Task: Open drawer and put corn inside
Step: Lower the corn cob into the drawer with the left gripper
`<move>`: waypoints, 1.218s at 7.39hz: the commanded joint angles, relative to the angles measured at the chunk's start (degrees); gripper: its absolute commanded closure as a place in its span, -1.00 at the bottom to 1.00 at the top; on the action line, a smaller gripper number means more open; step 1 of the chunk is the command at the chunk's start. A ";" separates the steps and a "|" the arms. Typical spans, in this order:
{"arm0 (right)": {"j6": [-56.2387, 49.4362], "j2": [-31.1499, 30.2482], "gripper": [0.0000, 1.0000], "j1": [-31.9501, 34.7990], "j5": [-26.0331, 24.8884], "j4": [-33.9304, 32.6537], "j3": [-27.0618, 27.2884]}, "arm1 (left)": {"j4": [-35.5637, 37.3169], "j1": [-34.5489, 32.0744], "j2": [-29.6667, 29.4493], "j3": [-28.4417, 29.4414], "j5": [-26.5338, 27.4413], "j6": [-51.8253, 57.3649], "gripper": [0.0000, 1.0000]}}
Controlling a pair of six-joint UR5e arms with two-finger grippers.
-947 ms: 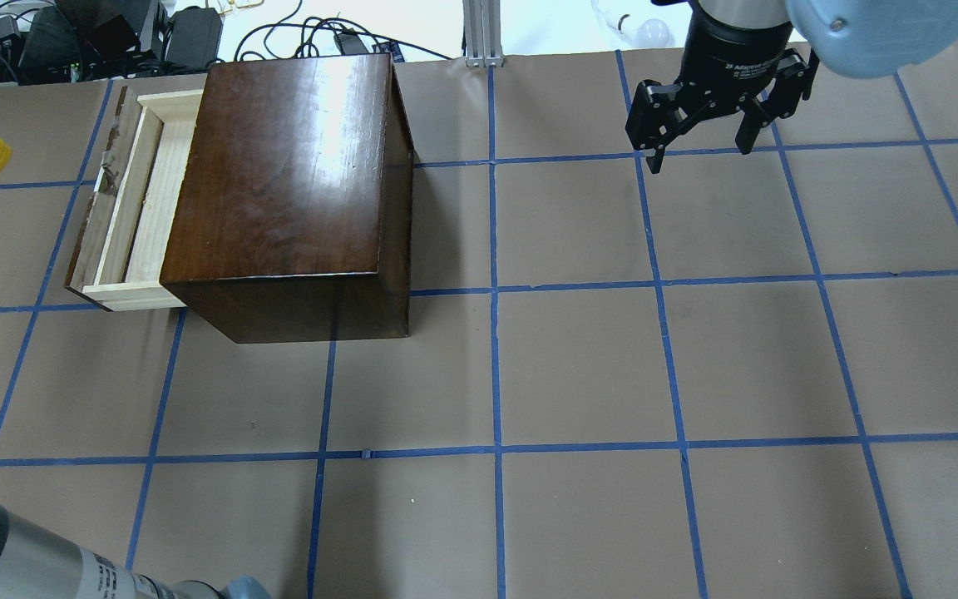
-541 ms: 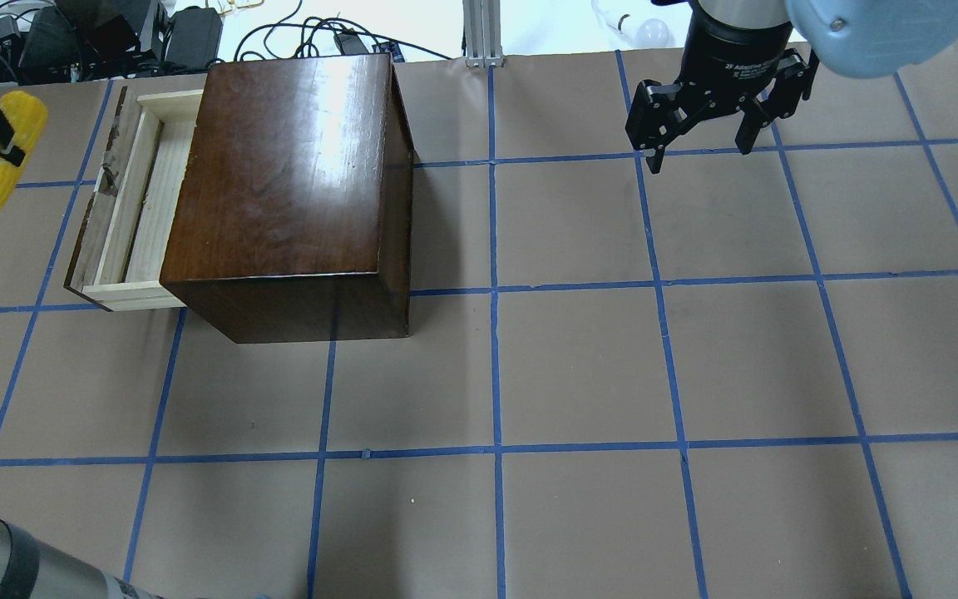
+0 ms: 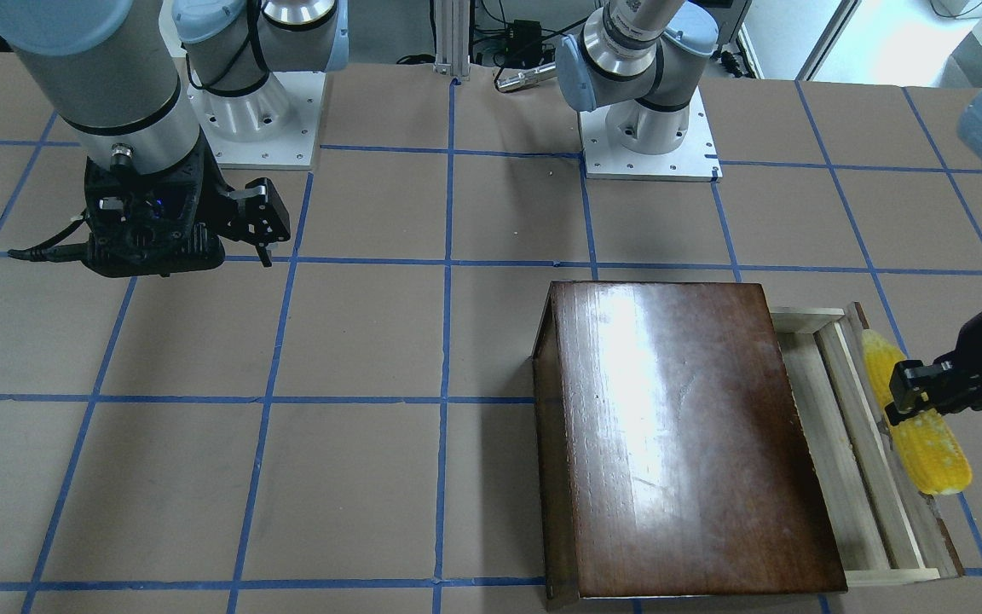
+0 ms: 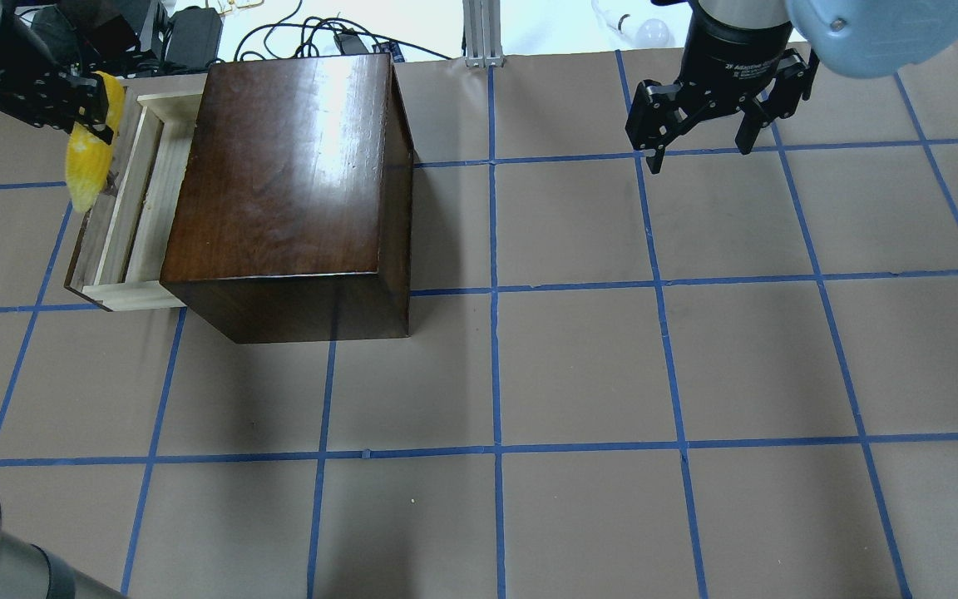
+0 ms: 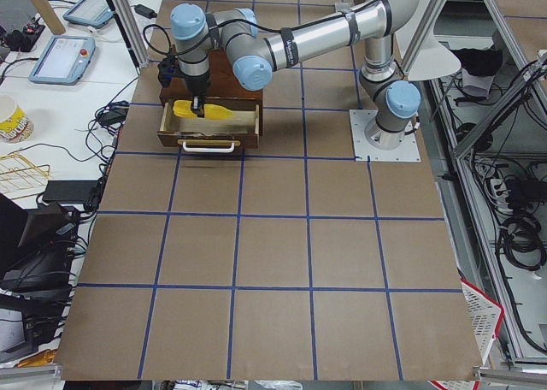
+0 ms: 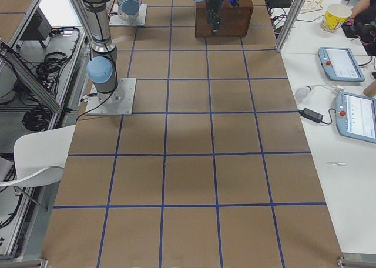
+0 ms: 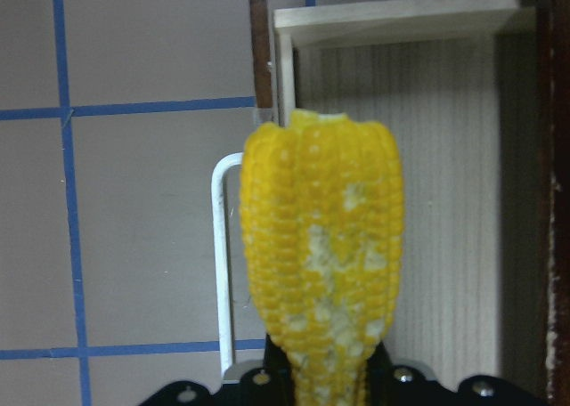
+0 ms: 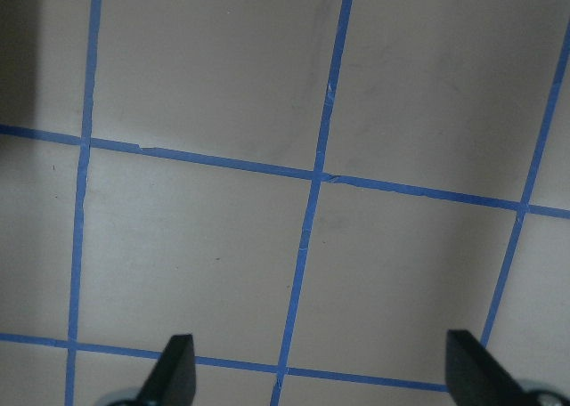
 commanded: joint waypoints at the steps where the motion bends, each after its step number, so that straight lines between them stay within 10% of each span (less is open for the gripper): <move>1: 0.07 0.00 -1.00 0.00 0.00 0.06 0.00 | 0.81 -0.70 -1.02 -2.63 -0.26 -2.09 1.00; 5: 0.07 0.00 -1.00 0.00 0.00 -0.02 0.00 | 4.07 -0.61 -1.46 -6.16 -0.34 -1.66 1.00; 6: 0.07 0.00 -1.00 0.00 0.00 -0.02 0.00 | 4.16 -0.61 -1.46 -6.08 -0.17 -1.31 -0.45; 9: 0.07 0.00 -1.00 0.00 0.00 -0.02 0.00 | 3.20 -0.52 0.20 -5.55 -0.34 -1.83 -0.86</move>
